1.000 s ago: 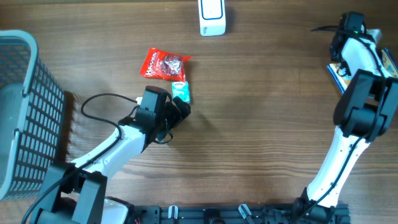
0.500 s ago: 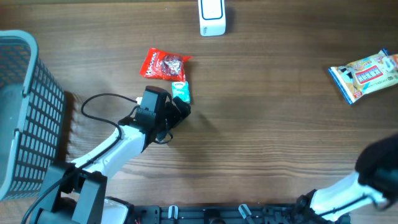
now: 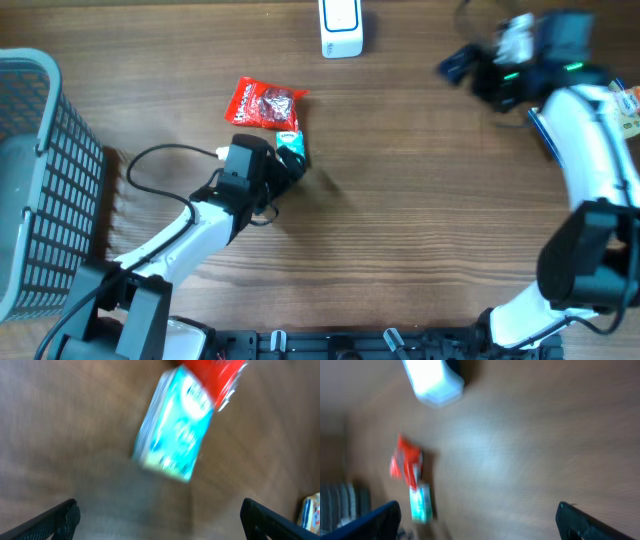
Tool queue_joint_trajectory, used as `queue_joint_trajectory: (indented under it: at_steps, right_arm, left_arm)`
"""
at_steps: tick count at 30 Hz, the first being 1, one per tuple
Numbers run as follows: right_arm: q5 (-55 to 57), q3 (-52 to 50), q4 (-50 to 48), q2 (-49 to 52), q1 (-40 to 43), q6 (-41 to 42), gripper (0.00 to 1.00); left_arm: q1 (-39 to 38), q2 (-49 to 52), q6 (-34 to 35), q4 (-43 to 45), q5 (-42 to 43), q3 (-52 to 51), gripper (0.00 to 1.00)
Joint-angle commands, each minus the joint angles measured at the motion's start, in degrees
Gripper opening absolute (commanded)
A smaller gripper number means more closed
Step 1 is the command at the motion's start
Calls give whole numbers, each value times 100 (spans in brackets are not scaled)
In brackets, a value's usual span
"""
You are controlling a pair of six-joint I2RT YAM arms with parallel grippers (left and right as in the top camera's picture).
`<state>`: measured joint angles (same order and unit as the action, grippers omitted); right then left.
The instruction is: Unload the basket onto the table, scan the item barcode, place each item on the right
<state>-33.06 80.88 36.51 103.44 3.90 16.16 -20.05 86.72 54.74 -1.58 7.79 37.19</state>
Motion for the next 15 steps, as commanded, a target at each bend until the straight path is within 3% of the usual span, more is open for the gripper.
queue_joint_trajectory:
  at_steps: [1,2,4,7,10,15]
  right_arm:
    - [321,-743,-638,118,-704,448,100]
    - [372,-968,-916,125,-916,706,100]
    - [369,-1174,-1204,125,-1154,1003,100]
    - [369,-1239,-1185,125,-1351,1010,100]
    - [389,-1239,-1005,125,-1375,929,100]
    - [476,-1276,-949,125,-1375,946,100]
  left_arm:
    - [299,72,-807,251,-313,-11,100]
    - [378,153,-809,280,-315,-11,94]
    - [518,483,-791,721,-315,-11,62]
    - [529,1023,-664,1550,-208,-11,47]
    - [529,1447,-275,1958,-52,-11,39]
    - [516,1843,-184,2063,645,-11,43]
